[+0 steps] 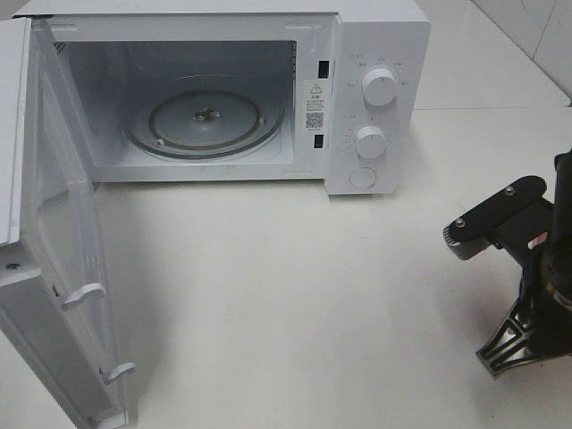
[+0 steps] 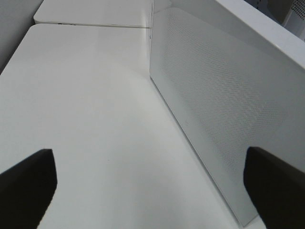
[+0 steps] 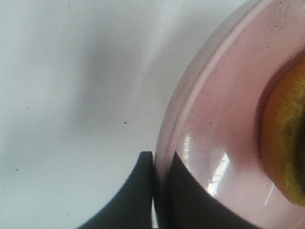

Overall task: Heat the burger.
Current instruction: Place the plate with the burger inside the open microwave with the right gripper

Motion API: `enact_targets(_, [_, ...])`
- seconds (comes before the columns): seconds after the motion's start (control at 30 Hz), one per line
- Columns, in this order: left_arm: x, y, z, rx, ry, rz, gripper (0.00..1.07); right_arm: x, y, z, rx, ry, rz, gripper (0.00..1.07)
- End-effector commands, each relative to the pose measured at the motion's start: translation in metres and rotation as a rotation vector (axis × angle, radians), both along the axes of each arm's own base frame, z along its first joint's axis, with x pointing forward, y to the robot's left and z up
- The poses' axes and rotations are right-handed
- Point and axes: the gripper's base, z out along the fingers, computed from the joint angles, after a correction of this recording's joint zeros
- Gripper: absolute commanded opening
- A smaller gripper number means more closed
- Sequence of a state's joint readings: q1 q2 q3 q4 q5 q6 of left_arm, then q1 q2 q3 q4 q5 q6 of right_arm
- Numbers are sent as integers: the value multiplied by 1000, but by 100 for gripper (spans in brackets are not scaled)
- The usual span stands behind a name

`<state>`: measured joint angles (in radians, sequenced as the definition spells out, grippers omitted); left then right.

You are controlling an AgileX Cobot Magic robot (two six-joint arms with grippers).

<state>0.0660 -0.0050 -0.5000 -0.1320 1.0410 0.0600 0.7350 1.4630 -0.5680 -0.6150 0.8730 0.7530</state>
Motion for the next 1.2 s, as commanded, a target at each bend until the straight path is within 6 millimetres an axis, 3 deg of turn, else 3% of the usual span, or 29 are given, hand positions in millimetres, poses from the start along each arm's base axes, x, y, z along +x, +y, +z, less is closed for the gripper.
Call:
enact_targets(0.03, [-2,0,0,-2,-22,-5,100,-5,1,4,-46,-9,38,0])
enact_targets(0.37, [-2,0,0,-2,-22,-5,100,-32,34,4,-48,0,244,0])
enact_targets(0.77, [-2,0,0,-2,-22,-5,100,-49,52,4,-51,3,411,0])
enact_targets(1.2, [-2,0,0,-2,-22,-5,100,-51,70,3,-80,65,873,0])
